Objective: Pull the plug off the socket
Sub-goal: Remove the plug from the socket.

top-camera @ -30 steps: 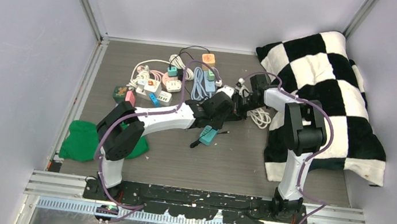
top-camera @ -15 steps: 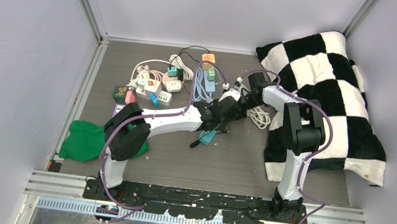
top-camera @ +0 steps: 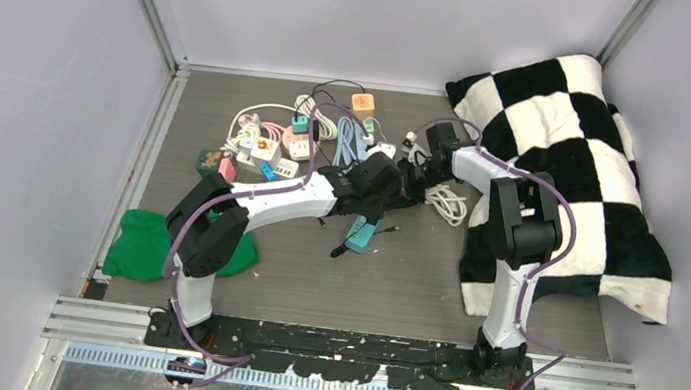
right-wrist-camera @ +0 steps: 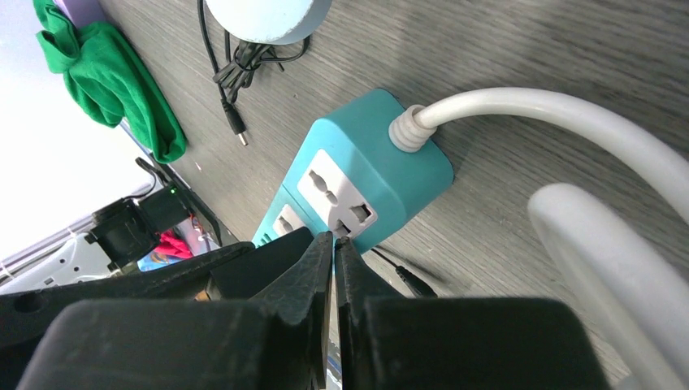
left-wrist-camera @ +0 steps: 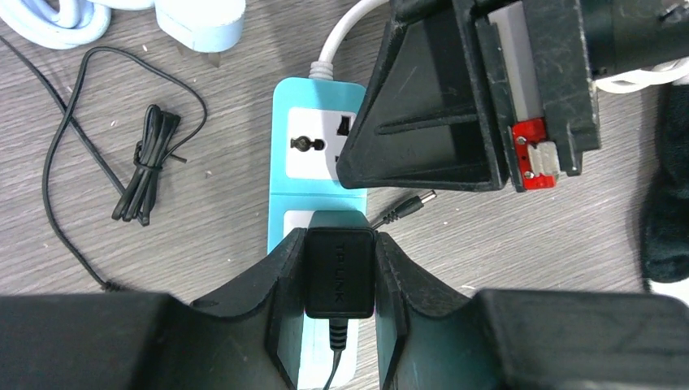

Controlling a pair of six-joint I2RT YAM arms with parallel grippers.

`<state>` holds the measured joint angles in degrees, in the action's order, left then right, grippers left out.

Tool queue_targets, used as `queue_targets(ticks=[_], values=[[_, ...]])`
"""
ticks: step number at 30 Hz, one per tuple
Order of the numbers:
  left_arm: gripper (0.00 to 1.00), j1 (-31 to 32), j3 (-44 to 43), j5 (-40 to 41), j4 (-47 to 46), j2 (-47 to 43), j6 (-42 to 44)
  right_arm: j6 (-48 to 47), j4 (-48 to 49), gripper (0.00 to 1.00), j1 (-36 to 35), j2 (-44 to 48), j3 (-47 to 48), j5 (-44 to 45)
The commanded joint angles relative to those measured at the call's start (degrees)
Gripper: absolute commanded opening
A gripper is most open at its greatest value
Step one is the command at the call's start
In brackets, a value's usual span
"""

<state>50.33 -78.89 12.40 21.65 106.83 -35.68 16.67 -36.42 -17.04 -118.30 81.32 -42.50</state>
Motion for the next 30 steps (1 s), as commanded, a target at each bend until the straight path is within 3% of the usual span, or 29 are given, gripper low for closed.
queue_targets(ticks=[1,6,9,12,18,22,25,30], values=[[0.0,2.59,-2.9,8.81,2.62,-1.4,0.52,-2.57,-2.38,0.11,-0.79,-2.89,-0.36,7.06],[0.0,5.55,-6.79,14.2,7.64,1.26,4.2,-2.83,-2.51,0.11,-0.82,-3.05,-0.27,7.26],[0.0,4.86,-6.39,5.54,5.85,1.04,7.26,-2.94,-2.6,0.11,-0.97,-3.24,-0.2,7.28],[0.0,3.16,-4.9,-1.62,3.37,0.27,4.75,-3.07,-2.68,0.11,-1.13,-3.35,-0.23,7.26],[0.0,2.76,-2.4,3.04,2.44,-2.79,2.56,-3.26,-2.86,0.11,-1.25,-3.35,0.06,6.53],[0.0,2.48,-0.14,1.75,-0.88,-5.86,3.2,-4.4,-2.89,0.13,-1.31,-2.41,0.35,2.54],[0.0,1.88,1.07,-0.95,-2.06,-7.79,4.07,-7.24,-4.26,0.21,-1.28,-0.84,1.37,-1.68],[0.0,0.73,4.11,-4.95,-3.22,-12.38,5.12,-12.53,-7.4,0.51,-1.28,4.13,2.65,-4.6]])
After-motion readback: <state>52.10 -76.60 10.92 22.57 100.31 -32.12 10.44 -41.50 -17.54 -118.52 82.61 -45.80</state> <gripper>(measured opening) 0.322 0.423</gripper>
